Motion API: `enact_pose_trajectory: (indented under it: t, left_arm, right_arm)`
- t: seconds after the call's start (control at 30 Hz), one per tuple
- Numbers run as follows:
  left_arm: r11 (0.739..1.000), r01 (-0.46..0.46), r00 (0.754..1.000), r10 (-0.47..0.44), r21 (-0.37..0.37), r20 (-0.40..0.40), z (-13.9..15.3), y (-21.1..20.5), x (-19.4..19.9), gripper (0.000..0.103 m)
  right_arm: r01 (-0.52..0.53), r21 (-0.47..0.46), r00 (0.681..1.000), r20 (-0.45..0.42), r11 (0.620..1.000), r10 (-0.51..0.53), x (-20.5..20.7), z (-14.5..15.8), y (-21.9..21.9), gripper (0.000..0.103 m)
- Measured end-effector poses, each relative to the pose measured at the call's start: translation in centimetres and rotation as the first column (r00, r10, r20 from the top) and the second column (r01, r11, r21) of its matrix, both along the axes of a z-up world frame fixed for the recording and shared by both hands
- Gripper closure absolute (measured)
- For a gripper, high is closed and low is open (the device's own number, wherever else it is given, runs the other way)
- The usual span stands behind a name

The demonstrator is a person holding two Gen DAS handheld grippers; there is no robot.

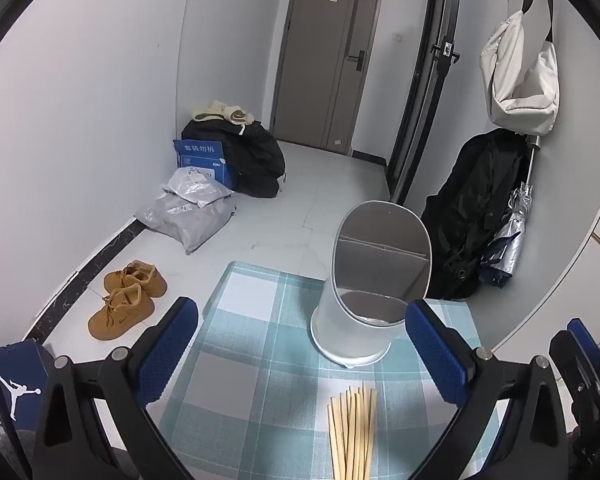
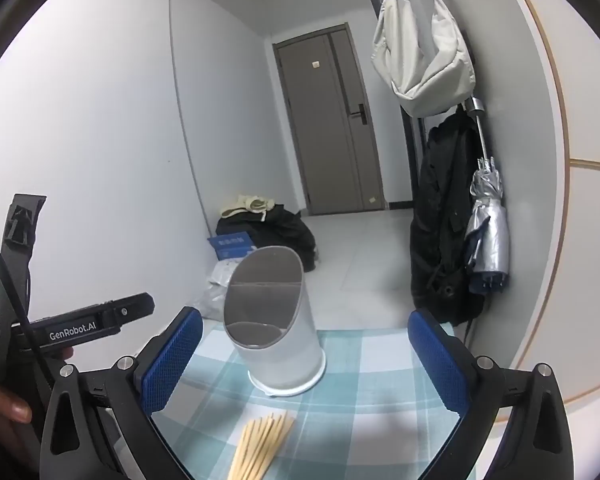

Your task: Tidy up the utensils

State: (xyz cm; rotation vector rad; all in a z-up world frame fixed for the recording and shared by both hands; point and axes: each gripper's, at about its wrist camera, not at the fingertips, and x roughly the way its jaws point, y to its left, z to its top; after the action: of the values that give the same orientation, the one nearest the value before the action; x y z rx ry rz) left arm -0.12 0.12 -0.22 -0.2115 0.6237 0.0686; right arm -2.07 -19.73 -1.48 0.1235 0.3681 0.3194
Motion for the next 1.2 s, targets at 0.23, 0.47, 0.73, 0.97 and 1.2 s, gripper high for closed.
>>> enact_pose_trajectory:
  t: [0.23,0.47,0.73,0.97,1.2]
  left_arm:
    - [1.000,0.006,1.000,-0.006,0.005,-0.011,-0.14,-0.26,0.20,0.001]
    - [1.000,0.015,1.000,-0.015,-0.003,-0.016,-0.18,-0.29,0.23,0.001]
    - [1.000,0.017,1.000,-0.017,-0.014,-0.011,-0.18,-0.30,0.17,0.001]
    - [1.000,0.024,1.000,-0.024,-0.013,0.000,-0.04,-0.49,-0.09,0.001]
    - [1.000,0.016,1.000,-0.016,-0.019,-0.002,-0.01,-0.14,0.01,0.001]
  right_arm:
    - [0.023,0.007,1.000,0.000,1.000,-0.023,0.08,0.08,-0.30,0.000]
    - [0.027,0.012,1.000,0.006,1.000,-0.027,0.03,0.14,-0.37,0.000]
    - [0.032,0.014,0.999,0.010,0.999,-0.032,-0.12,0.21,-0.44,0.000]
    - [0.042,0.018,0.999,0.013,0.999,-0.042,-0.11,0.26,-0.47,0.000]
    - [0.044,0.016,0.999,0.012,0.999,-0.044,-0.16,0.31,-0.52,0.000]
